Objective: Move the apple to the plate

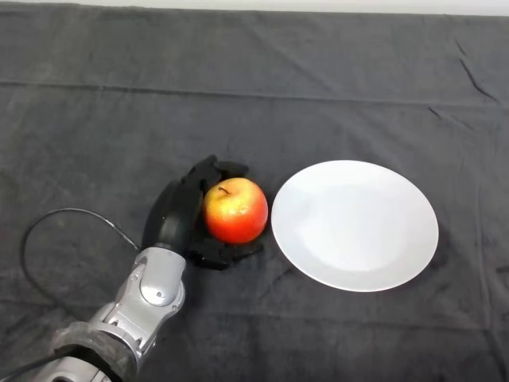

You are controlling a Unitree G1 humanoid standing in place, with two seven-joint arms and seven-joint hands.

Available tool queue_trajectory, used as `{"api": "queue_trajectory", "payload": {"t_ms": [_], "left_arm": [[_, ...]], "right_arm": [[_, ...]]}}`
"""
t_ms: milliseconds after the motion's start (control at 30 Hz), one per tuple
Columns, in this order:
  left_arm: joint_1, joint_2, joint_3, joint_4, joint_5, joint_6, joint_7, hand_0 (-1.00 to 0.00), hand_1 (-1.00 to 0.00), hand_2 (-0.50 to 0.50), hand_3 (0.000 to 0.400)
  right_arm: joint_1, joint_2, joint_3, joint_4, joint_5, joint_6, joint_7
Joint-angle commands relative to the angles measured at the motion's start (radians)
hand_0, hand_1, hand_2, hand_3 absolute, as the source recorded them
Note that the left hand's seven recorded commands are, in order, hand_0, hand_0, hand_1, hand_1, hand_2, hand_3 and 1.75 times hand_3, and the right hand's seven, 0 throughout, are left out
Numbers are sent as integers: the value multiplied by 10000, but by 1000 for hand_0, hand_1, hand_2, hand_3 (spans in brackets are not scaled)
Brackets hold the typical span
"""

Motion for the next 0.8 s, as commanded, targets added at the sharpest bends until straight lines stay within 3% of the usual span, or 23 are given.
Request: {"api": "queue_trajectory", "payload": {"t_ms": [33,500,800], "left_arm": [[-750,-30,-252,486,-114,-185,-1,-1000,-1000,0,400],[-1212,395,-350,580,-139,-294,-182,-1000,-1000,0,400],[-1328,396,-296,-66,130,-81,254,-1000,-1000,0,400]], "right_arm": [[118,-73,-118,-250,134,-33,-1],[103,-93,-129,-197,138,-45,32],[99,-99,-133,-180,137,-49,45]]}}
